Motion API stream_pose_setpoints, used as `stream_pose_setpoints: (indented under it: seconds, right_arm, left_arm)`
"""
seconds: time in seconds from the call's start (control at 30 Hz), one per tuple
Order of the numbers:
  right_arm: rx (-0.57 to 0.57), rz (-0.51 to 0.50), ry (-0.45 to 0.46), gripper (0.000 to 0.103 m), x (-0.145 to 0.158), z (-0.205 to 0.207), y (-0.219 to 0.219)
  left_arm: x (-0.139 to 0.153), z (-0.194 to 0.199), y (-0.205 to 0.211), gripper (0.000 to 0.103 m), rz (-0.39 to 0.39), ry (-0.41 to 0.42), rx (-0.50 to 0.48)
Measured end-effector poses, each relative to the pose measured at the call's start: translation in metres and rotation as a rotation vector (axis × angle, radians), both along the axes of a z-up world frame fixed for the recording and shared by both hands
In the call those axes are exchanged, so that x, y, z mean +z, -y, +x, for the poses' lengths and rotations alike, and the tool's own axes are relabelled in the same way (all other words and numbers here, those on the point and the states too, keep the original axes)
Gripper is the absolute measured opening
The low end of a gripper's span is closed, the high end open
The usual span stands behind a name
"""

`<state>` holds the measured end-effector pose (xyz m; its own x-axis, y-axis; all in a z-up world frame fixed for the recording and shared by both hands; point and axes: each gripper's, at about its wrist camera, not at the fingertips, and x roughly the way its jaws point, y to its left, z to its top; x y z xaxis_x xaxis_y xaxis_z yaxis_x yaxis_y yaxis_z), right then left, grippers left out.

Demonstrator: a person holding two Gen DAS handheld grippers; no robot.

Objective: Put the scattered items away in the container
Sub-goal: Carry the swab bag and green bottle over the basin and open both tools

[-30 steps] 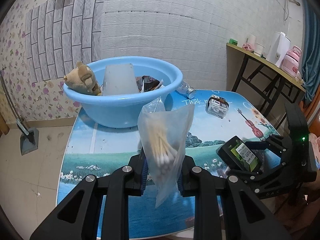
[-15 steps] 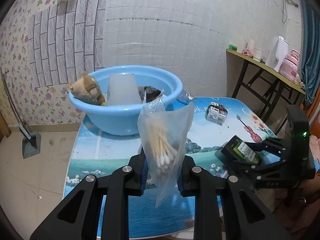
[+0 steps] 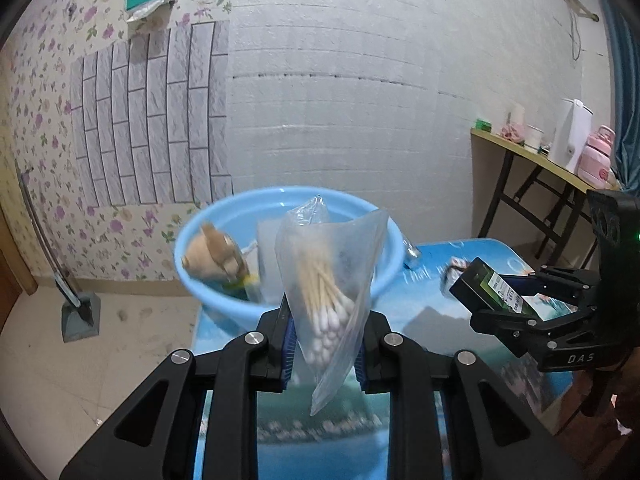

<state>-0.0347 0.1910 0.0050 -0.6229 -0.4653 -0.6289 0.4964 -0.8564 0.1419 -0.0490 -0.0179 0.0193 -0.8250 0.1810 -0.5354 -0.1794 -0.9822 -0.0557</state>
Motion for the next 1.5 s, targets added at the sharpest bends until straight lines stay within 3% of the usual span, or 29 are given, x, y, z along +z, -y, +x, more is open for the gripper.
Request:
stream_pose_setpoints:
  seconds: [0.4, 0.73, 0.9, 1.03, 1.5]
  right_arm:
    - [0.043, -0.059, -0.007, 0.062, 0.022, -0.073, 0.032]
    - [0.071, -0.036, 0.007, 0.061, 0.016, -0.135, 0.058]
    - [0.072, -0.032, 0.019, 0.061, 0.011, -0.160, 0.064]
    - [0.087, -0.030, 0.032, 0.061, 0.006, -0.166, 0.070]
    - [0.060, -0.045, -0.012, 0.063, 0.013, -0.142, 0.046]
  left_arm:
    - [0.001, -0.071, 0.016, 0.022, -0.025, 0.005, 0.014]
    - [-0.014, -0.118, 0.022, 0.023, -0.044, 0.043, 0.018]
    - [-0.017, -0.131, 0.022, 0.036, -0.054, 0.046, 0.018]
    - [-0.019, -0.131, 0.020, 0.053, -0.051, 0.038, 0.023]
    - [-0.008, -0.106, -0.001, 0.066, -0.061, 0.008, 0.015]
